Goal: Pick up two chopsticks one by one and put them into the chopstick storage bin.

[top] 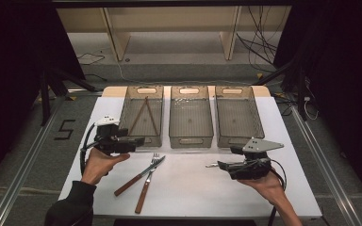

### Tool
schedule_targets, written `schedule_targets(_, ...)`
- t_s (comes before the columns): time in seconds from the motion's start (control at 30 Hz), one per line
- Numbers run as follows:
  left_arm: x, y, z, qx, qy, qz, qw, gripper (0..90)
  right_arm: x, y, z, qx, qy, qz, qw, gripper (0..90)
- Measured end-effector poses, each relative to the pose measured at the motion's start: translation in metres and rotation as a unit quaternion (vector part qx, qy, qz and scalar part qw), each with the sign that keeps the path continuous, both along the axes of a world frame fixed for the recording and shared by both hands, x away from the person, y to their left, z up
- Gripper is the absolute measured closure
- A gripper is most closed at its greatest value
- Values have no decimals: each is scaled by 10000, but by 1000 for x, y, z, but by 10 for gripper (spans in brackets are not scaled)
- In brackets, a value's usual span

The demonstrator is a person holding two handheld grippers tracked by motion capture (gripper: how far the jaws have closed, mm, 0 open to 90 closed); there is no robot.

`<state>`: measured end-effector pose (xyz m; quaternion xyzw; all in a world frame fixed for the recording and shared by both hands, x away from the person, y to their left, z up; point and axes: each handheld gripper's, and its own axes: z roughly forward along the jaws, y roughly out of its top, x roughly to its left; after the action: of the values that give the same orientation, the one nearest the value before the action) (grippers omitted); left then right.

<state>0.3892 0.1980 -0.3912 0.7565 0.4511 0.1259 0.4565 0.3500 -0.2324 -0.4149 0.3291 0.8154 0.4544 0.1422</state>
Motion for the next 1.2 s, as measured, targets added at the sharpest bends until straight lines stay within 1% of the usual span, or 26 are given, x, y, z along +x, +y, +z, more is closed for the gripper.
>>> schedule_targets(0.1,-7,-1,-4,1,-64,-70,10000,164,4,0,0,-103,26,9,9999,254)
schedule_targets(0.23,-16,-2,-9,-164,-145,-128,9997,162,9,-1,0,-218,57,7,9997,254)
schedule_targets(0.33,-22,-3,-14,-216,-234,-171,9993,161,13,-2,-1,-310,89,14,9995,254)
schedule_targets(0.57,-32,-3,-28,-227,-273,-238,9991,159,22,-2,0,-503,152,74,9986,254)
schedule_targets(0.73,-39,0,-35,-225,-365,-255,9988,158,28,-2,-2,-650,231,130,9975,252)
schedule_targets(0.77,-40,0,-36,-251,-381,-250,9986,158,30,-2,-2,-675,248,136,9973,252)
schedule_targets(0.83,-43,2,-37,-242,-420,-237,9985,157,32,-2,-2,-780,298,158,9964,251)
schedule_targets(0.9,-46,2,-37,-282,-471,-210,9983,157,34,-2,-2,-848,326,187,9957,251)
schedule_targets(1.03,-51,2,-38,-227,-526,-222,9981,157,37,-1,-2,-964,364,227,9944,251)
schedule_targets(1.2,-54,1,-40,-185,-571,-249,9979,157,40,-2,-3,-1176,435,289,9917,251)
